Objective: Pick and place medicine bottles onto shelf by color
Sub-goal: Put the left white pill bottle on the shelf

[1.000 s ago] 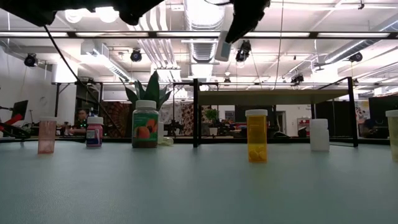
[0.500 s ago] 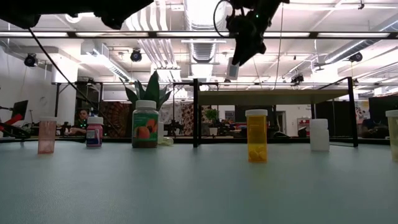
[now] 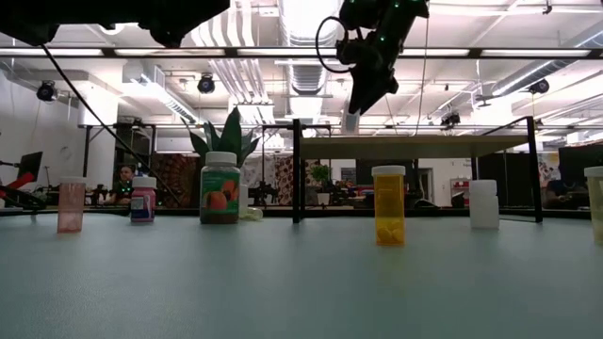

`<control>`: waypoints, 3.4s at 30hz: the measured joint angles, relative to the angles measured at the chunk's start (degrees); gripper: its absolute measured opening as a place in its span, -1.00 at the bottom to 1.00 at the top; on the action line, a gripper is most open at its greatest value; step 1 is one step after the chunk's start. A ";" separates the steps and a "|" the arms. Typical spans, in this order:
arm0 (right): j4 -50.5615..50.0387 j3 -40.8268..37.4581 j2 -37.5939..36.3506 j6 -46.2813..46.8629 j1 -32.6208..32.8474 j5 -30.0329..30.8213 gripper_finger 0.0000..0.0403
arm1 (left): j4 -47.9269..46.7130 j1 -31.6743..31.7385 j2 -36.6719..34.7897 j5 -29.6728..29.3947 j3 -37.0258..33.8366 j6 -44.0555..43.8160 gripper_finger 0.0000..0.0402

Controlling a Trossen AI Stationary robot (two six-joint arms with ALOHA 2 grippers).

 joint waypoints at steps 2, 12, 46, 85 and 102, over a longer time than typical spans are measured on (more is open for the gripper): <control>0.02 0.00 0.34 0.00 0.01 -0.02 -0.34 | 0.16 0.02 -0.10 0.00 0.00 -0.22 0.05; 1.19 -0.04 2.09 -0.02 0.01 0.02 -0.30 | 0.20 0.00 0.09 0.02 0.00 -0.36 0.05; -0.95 -1.79 -8.83 -2.90 5.45 -0.05 0.02 | 25.37 -0.04 16.75 0.31 0.98 -7.67 0.05; 20.28 -33.44 -27.83 6.60 11.53 0.52 -0.38 | 27.17 0.11 20.04 0.00 2.14 -6.10 0.05; 21.44 -35.41 -27.83 5.12 11.53 0.55 -0.62 | 27.17 0.11 20.04 0.00 2.10 -6.11 0.05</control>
